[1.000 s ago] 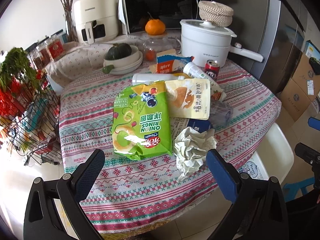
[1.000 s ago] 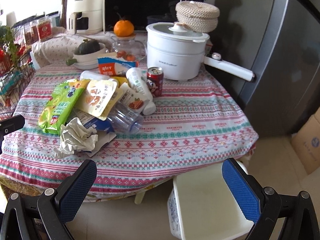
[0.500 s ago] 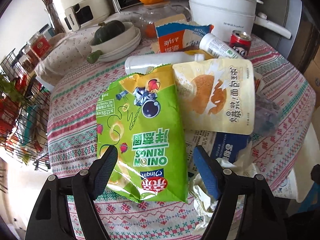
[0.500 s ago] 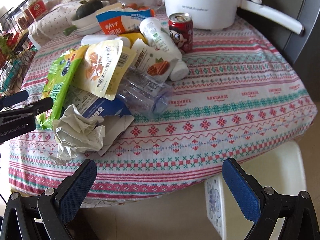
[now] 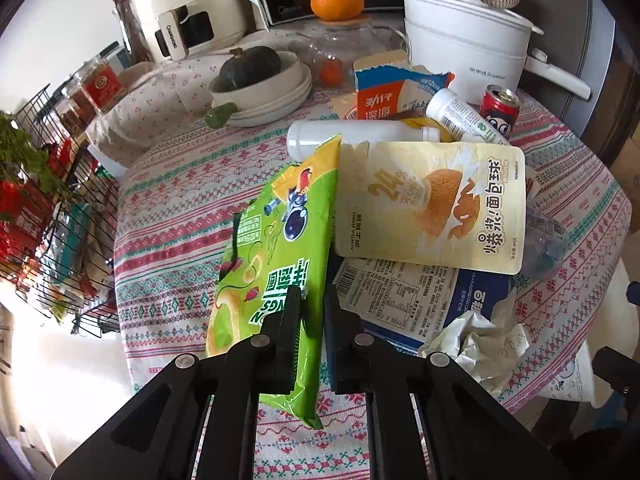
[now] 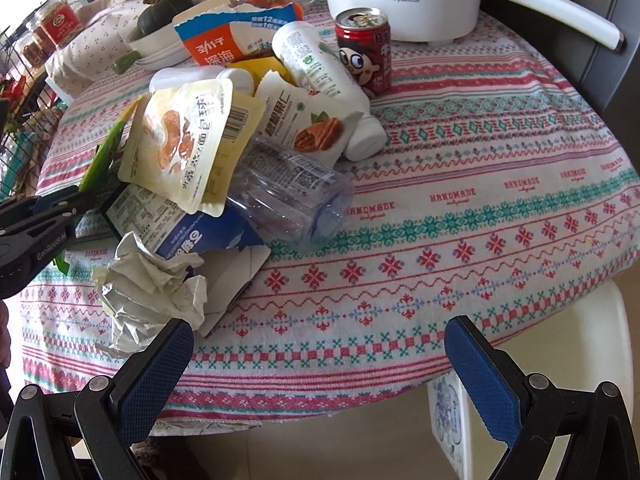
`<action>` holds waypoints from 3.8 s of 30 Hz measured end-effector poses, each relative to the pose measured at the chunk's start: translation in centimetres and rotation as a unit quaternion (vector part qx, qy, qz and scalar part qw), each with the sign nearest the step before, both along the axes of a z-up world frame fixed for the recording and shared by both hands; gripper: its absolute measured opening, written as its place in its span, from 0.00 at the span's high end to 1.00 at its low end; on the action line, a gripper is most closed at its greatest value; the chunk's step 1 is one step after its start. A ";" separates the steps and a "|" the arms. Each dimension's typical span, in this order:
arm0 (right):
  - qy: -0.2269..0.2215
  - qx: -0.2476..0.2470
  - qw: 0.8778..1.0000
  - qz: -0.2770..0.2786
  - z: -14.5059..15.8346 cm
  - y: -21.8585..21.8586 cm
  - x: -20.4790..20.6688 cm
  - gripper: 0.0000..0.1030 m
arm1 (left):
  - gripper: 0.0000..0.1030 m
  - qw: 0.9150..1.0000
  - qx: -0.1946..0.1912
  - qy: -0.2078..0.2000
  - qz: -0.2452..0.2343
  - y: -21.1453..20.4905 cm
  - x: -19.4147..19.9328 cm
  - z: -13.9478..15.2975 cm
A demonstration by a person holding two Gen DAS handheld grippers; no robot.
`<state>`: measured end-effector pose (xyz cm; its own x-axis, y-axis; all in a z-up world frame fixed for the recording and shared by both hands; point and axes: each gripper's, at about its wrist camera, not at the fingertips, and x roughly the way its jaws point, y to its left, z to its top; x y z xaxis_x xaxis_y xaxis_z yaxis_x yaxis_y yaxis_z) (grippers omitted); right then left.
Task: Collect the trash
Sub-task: 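Grasp the green snack bag with the left tool while the right tool grasps the crumpled paper, then carry the green bag and crumpled paper over the white bin with both tools, then open the left tool dropping the bag while the right tool releases the paper into the bin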
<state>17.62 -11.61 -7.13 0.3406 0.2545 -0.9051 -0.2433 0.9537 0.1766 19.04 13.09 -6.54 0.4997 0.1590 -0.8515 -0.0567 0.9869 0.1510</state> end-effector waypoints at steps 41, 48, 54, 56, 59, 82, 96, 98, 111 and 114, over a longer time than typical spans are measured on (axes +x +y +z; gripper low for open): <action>0.068 0.130 0.988 0.049 -3.6 7.8 1.5 0.44 | 0.98 0.973 -0.183 -0.137 0.030 6.9 -10.0 8.0; 0.037 0.164 0.986 0.024 -0.5 3.0 0.5 0.44 | 0.98 0.965 -0.219 -0.145 -0.014 3.2 -9.7 9.1; -0.001 0.160 0.987 -0.030 2.4 -3.9 -0.4 0.44 | 0.98 0.959 -0.239 -0.128 -0.083 -3.1 -8.7 9.3; -0.010 0.159 0.986 -0.051 3.0 -6.7 -1.0 0.44 | 0.98 0.956 -0.247 -0.116 -0.108 -5.5 -8.4 9.1; -0.019 0.154 0.985 -0.082 3.3 -11.0 -2.0 0.44 | 0.98 0.951 -0.253 -0.097 -0.148 -9.4 -8.0 8.6; 0.040 0.116 0.952 -0.282 -3.0 -30.5 -7.7 0.44 | 0.98 0.923 -0.221 0.011 -0.316 -32.0 -6.7 -1.5; 0.054 0.107 0.949 -0.290 -4.0 -31.0 -7.7 0.43 | 0.95 0.929 -0.166 0.004 -0.332 -34.4 -6.0 -3.9; 0.055 0.107 0.949 -0.290 -4.0 -30.9 -7.5 0.42 | 0.91 0.932 -0.160 0.006 -0.326 -34.1 -6.0 -3.9; 0.073 0.085 0.952 -0.284 -5.2 -29.7 -6.2 0.42 | 0.33 0.948 -0.130 -0.048 -0.287 -28.3 -7.5 0.6; 0.081 0.075 0.954 -0.278 -5.9 -29.0 -5.7 0.41 | 0.30 0.953 -0.129 -0.048 -0.272 -26.6 -7.8 1.3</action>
